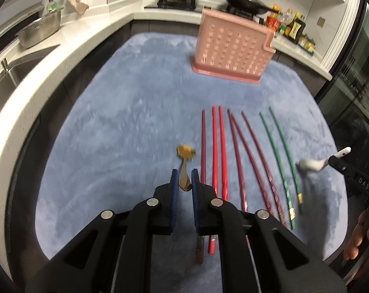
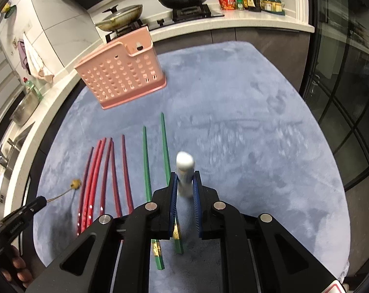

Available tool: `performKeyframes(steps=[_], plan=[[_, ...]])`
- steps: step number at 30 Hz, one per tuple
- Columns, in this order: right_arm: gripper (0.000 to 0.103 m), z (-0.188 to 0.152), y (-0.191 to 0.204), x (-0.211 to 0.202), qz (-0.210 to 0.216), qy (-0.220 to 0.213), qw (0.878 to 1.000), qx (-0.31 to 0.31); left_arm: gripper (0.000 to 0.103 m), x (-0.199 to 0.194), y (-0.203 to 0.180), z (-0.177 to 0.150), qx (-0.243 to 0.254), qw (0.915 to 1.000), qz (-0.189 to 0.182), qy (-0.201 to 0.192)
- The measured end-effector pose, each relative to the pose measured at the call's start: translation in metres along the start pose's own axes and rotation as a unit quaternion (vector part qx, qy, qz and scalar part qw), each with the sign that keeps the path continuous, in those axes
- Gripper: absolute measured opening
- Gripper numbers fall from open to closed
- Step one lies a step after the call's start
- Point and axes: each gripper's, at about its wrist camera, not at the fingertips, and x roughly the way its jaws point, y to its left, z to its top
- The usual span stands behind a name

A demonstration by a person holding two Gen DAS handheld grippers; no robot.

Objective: Organize utensils
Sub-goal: 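Lift both spoons and carry them over the pink basket with both tools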

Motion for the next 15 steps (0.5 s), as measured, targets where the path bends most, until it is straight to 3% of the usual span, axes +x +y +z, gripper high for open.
performKeyframes(steps=[2, 4, 15], plan=[[0.012, 0.003, 0.001, -0.003, 0.0, -0.004, 1.0, -0.001, 0.009, -0.007, 0.002, 0.007, -0.002, 0.9999, -0.001, -0.012], [0.012, 0.007, 0.003, -0.007, 0.001, -0.009, 1.0, -0.001, 0.001, -0.01, 0.004, 0.014, -0.004, 0.9998, -0.002, -0.019], [0.012, 0.044, 0.017, -0.024, 0.018, -0.044, 0.999, -0.014, 0.001, -0.027, 0.002, 0.066, 0.008, 0.9982, -0.008, -0.059]])
